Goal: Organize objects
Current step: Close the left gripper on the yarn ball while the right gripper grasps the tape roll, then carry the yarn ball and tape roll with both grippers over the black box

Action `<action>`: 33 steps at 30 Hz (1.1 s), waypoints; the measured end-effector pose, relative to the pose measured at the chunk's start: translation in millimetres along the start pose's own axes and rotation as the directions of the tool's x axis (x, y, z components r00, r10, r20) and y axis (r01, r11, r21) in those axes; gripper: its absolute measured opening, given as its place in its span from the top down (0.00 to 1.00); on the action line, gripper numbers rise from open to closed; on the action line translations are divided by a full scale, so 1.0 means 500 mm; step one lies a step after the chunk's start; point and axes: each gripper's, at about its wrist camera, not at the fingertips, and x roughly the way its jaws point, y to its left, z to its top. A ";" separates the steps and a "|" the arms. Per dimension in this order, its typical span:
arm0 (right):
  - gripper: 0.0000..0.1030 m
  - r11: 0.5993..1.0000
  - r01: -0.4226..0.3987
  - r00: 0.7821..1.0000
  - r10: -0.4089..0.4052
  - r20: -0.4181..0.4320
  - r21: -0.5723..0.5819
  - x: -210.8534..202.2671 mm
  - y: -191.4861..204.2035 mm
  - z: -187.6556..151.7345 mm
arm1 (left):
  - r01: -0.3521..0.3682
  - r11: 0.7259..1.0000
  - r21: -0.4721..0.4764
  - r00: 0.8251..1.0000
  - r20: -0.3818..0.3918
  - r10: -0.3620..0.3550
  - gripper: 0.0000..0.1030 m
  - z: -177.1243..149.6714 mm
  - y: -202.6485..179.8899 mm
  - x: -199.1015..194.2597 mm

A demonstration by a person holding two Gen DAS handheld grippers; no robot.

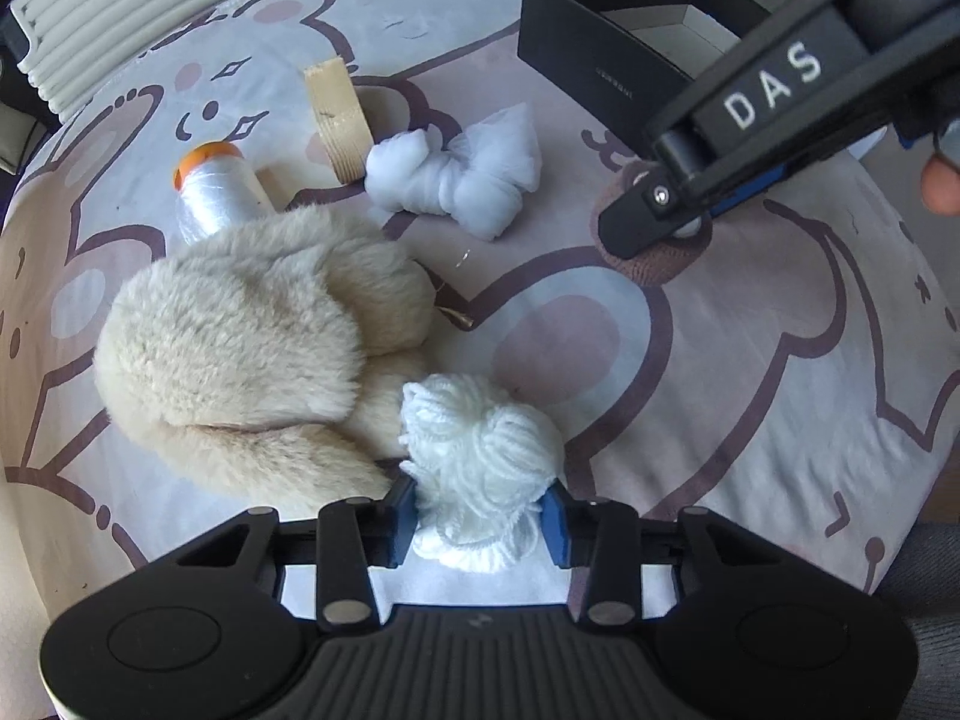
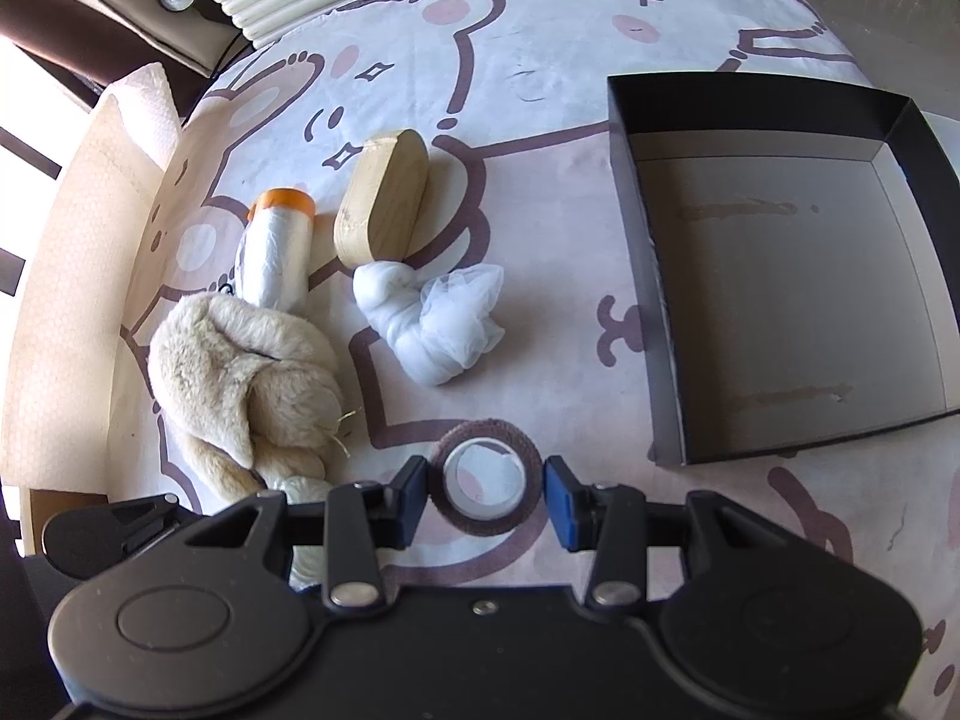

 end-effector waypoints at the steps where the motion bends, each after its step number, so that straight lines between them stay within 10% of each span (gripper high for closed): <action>1: 0.58 1.000 0.000 1.000 0.000 0.001 -0.009 -0.002 0.003 -0.001 | 0.001 1.000 -0.009 1.000 0.010 -0.001 0.59 0.001 0.000 -0.007; 16: 0.58 0.991 0.056 0.996 -0.047 0.077 -0.121 -0.074 0.023 -0.029 | -0.082 0.977 -0.195 0.989 0.105 0.104 0.59 0.002 0.006 -0.099; 33: 0.58 0.982 0.116 0.977 -0.086 0.195 -0.147 -0.155 0.020 -0.052 | -0.096 0.887 -0.452 0.949 0.227 0.218 0.59 -0.008 0.026 -0.216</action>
